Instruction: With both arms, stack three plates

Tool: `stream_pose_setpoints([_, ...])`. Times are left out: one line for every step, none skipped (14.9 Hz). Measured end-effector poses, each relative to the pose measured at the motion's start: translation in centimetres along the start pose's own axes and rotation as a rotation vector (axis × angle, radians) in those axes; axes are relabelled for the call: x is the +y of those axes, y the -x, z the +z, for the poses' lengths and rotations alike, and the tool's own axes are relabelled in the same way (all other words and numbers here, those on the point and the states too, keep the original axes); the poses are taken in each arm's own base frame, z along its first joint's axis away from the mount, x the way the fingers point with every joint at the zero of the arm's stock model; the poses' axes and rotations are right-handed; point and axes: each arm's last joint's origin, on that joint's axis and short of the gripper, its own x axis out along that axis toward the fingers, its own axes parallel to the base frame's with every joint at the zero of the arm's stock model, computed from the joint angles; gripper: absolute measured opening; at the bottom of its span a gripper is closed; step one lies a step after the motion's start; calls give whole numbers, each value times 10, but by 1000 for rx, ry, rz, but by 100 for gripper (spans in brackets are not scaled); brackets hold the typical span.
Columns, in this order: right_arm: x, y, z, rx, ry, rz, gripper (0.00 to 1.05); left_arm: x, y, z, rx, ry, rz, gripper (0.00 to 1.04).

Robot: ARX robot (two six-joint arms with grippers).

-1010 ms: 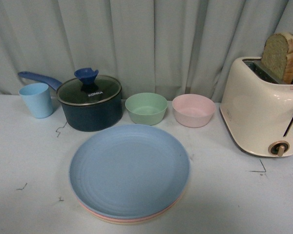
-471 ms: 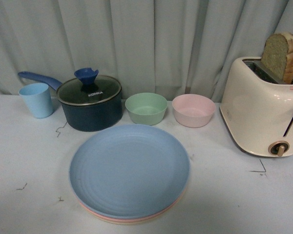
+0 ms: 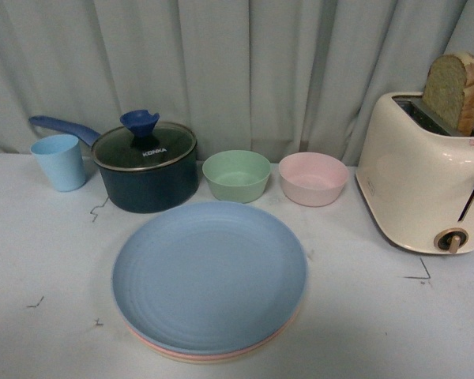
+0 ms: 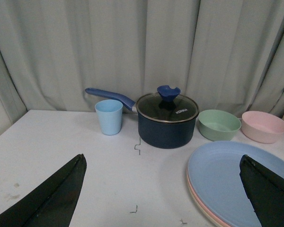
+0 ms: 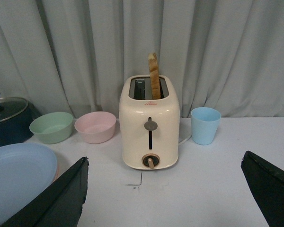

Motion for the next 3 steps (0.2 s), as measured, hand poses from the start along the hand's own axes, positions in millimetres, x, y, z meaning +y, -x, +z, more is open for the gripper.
stream_pose_setpoints([0, 0, 0, 0, 0, 0, 98, 0, 0, 0, 0, 0, 0, 98])
stream_pose_setpoints([0, 0, 0, 0, 0, 0, 98, 0, 0, 0, 0, 0, 0, 98])
stream_pose_setpoints([0, 0, 0, 0, 0, 0, 98, 0, 0, 0, 0, 0, 0, 98])
